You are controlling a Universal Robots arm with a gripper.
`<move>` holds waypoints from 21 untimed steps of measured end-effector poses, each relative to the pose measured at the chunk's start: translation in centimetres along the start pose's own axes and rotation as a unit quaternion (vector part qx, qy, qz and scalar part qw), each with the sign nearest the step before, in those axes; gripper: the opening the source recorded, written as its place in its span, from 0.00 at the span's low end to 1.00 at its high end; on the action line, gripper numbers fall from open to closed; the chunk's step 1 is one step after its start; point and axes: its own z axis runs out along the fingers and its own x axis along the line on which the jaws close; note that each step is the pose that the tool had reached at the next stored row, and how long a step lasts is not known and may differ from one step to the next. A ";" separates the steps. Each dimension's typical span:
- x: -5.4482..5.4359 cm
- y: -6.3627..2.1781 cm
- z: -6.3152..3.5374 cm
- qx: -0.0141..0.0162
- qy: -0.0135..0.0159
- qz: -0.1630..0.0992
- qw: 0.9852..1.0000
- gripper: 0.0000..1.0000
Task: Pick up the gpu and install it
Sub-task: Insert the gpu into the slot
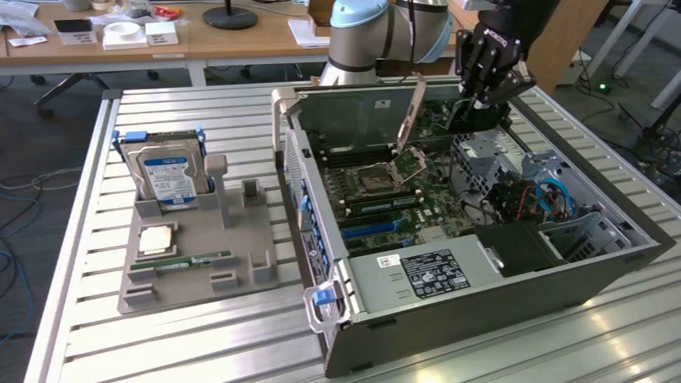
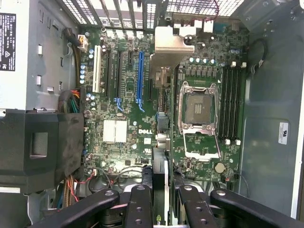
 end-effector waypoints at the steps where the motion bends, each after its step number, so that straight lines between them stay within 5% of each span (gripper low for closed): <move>1: 0.0 0.00 0.04 0.000 0.000 0.000 1.000 0.26; 5: 0.0 0.00 0.92 0.000 0.000 -0.001 1.000 0.26; 21: -0.2 -0.02 1.66 0.000 0.000 -0.001 1.000 0.26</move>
